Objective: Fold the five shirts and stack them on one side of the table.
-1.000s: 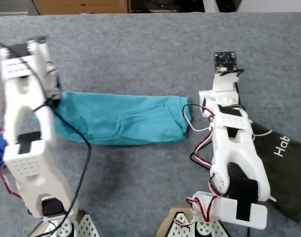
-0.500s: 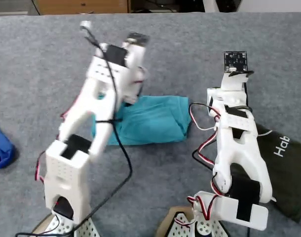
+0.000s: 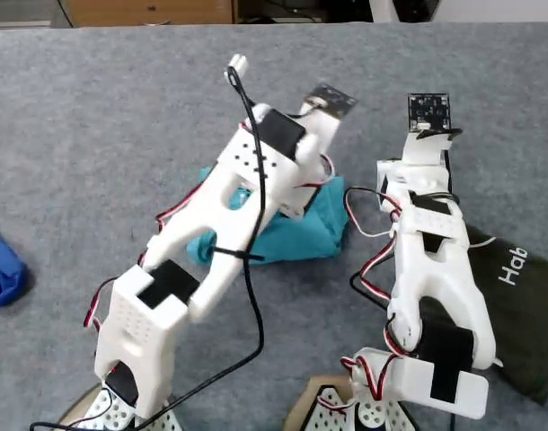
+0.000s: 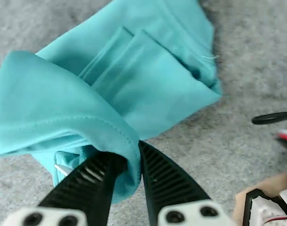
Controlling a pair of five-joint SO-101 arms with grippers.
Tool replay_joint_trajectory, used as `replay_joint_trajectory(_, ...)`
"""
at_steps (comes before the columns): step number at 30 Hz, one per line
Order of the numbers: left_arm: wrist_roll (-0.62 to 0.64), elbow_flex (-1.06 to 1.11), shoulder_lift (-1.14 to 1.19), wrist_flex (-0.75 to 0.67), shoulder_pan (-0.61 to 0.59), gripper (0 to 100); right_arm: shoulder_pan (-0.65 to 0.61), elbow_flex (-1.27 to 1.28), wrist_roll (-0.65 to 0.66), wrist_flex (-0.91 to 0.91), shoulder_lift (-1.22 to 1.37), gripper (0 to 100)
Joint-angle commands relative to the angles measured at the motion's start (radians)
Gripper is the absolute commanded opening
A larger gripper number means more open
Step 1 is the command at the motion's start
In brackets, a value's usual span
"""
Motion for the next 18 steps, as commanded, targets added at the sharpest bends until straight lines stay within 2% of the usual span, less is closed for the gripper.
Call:
replay_joint_trajectory(1, 0.005, -0.044, 0.022, -0.009, 0.038, 2, 0.018, -0.022, -0.006, -0.025, -0.054, 0.5)
replay_joint_trajectory(8, 0.006, -0.069, 0.136, -0.014, 0.075, 2, 0.019, -0.022, -0.006, -0.025, -0.054, 0.5)
replay_joint_trajectory(14, 0.006, -0.212, 0.151, -0.014, 0.077, 2, 0.019, -0.022, -0.006, -0.025, -0.054, 0.5)
replay_joint_trajectory(18, 0.006, -0.218, 0.153, -0.014, 0.077, 2, 0.019, -0.022, -0.008, -0.025, -0.054, 0.5)
